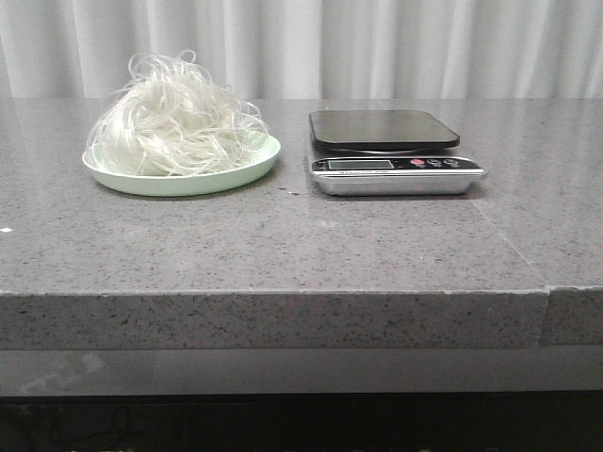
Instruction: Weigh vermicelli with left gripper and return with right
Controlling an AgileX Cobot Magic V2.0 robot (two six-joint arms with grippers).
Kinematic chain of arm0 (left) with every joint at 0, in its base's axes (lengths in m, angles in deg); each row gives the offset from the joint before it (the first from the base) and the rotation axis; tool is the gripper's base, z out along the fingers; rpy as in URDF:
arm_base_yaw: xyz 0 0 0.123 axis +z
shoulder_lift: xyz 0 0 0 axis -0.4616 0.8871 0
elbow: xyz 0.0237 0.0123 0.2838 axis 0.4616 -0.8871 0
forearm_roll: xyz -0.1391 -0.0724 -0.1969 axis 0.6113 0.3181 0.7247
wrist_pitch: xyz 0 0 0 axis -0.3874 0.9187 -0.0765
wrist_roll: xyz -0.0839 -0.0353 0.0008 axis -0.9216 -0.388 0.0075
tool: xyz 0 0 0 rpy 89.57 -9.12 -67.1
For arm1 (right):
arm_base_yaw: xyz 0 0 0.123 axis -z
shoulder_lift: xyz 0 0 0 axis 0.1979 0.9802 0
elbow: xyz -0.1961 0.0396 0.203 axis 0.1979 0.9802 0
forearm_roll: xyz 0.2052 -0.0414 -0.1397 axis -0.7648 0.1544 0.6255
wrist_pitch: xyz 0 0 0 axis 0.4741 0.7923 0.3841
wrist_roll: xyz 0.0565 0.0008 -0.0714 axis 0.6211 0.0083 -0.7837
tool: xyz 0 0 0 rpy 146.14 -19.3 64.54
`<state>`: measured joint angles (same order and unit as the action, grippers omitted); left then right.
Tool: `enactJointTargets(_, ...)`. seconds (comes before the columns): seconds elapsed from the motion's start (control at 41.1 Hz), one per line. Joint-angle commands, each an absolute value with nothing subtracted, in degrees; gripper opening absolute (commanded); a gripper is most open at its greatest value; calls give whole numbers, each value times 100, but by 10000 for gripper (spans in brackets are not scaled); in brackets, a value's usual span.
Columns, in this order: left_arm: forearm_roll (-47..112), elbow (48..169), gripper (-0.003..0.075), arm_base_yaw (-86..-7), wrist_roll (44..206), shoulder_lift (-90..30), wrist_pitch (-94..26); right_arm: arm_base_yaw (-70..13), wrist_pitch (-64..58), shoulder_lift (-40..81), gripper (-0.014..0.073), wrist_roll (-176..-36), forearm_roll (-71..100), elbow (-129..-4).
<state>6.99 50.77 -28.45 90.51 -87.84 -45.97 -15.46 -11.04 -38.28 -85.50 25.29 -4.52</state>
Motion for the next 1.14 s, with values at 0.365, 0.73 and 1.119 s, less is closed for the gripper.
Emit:
enactJointTargets(0.365,750,5045,145,-2841,9044,-8894,-5042,-1491,-2178,-3911,142,-8762,2394,-496)
enactJointTargets(0.73,750,5045,145,-2841,9044,-8894,-5042,-1491,-2163,-3911,142,-8762,2394,-496)
enactJointTargets(1.119,750,5045,145,-2841,9044,-8894,-5042,-1491,-2163,-3911,142,-8762,2394,-496)
